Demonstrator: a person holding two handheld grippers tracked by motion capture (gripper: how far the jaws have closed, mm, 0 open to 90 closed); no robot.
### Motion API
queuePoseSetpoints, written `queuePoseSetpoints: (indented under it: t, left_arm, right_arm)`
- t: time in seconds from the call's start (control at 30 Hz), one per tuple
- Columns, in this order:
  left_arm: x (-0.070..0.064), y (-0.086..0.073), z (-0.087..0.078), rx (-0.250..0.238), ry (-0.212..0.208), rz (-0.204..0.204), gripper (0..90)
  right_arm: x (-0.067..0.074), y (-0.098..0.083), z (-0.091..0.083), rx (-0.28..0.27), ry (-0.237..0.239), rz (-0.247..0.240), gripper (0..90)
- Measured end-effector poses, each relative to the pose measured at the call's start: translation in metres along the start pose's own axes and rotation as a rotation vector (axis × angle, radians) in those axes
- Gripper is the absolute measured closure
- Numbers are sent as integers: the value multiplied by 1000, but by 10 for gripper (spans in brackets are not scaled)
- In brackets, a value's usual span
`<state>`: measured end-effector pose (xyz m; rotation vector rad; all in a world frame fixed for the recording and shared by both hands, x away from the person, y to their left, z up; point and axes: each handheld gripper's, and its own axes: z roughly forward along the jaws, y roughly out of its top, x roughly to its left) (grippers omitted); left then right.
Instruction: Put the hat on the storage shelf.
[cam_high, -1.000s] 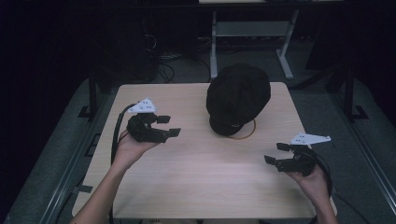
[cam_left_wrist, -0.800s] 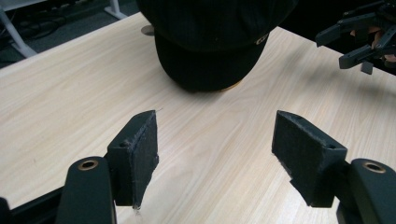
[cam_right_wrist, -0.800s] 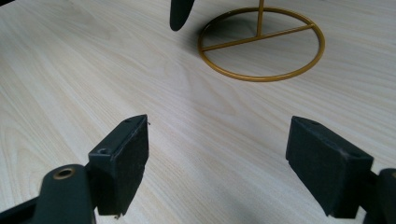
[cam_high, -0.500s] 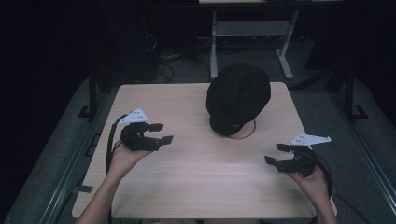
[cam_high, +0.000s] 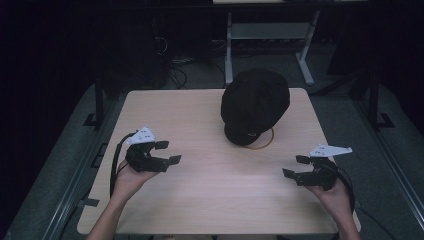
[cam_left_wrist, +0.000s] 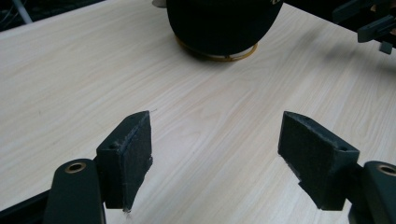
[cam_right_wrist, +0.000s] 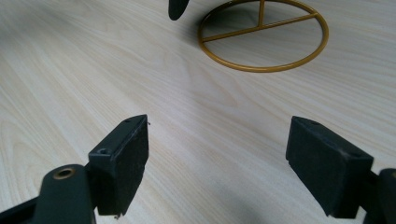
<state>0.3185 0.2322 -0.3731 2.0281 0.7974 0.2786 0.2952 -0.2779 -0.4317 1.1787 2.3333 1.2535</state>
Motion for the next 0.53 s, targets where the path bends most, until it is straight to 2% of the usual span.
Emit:
queuePoseSetpoints:
  t: [0.27,0.3,0.43,0.53]
  left_arm:
    - [-1,-17,-5,-16,22,-11,253]
    - [-2,-22,-5,-35,21,-20,253]
    - [-5,-42,-3,-58,36,-34,253]
    - [-6,-52,0,-36,44,-34,244]
  right_arm:
    - [1,-1,0,1,0,0,214]
    - [1,-1,1,4,1,-3,214]
    - [3,-1,0,-2,1,-2,213]
    - [4,-1,0,-7,6,-6,212]
